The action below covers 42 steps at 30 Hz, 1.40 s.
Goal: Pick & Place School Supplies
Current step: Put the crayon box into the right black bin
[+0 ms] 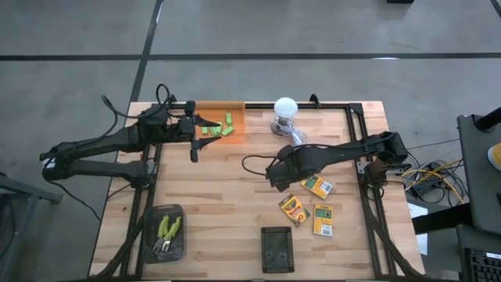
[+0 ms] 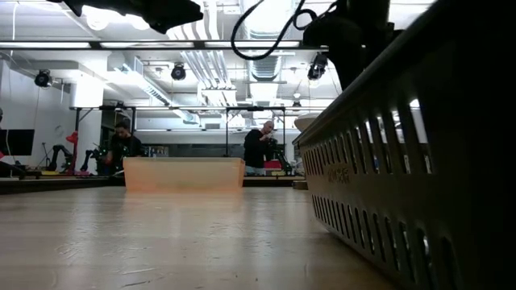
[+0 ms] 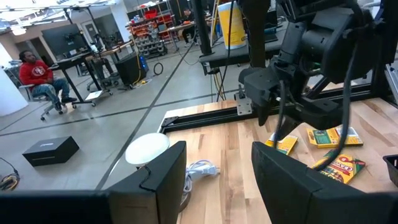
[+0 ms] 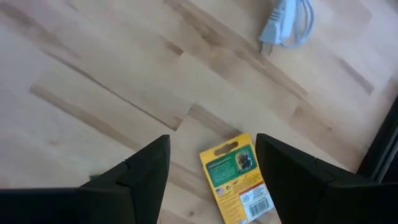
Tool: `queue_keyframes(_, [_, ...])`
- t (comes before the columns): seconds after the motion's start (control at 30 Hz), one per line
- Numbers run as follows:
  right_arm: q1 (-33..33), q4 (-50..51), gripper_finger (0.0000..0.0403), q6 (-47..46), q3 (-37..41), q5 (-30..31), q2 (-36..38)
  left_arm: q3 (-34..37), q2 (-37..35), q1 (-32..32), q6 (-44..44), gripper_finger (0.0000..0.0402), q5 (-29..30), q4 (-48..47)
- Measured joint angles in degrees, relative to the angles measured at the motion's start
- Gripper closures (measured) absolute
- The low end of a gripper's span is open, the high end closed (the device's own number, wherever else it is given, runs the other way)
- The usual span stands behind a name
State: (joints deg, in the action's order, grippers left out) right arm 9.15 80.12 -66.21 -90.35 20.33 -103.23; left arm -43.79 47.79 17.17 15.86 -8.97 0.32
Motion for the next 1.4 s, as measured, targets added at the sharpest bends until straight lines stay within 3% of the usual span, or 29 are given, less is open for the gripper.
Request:
queue_keyframes(0.27, [0.52,0.38,0.0184,-2.24,5.39,-5.76,0.01,0.0,0.0,0.0,0.0,0.0213,0.01,-0.01])
queue_keyframes(0.47, [0.97,-0.27,0.0184,-3.94,9.56,-6.04,0.01,0.0,0.0,0.0,0.0,0.0213,0.02,-0.02])
queue_keyframes(0.87, [1.14,-11.95,0.0184,-12.22,19.27,-10.21,0.01,0.0,0.0,0.0,0.0,0.0213,0.02,0.0])
queue_keyframes(1.4, [-2.34,-12.12,0.0184,-24.41,20.5,-8.77,-0.52,0.0,0.0,0.0,0.0,0.0213,0.01,0.0])
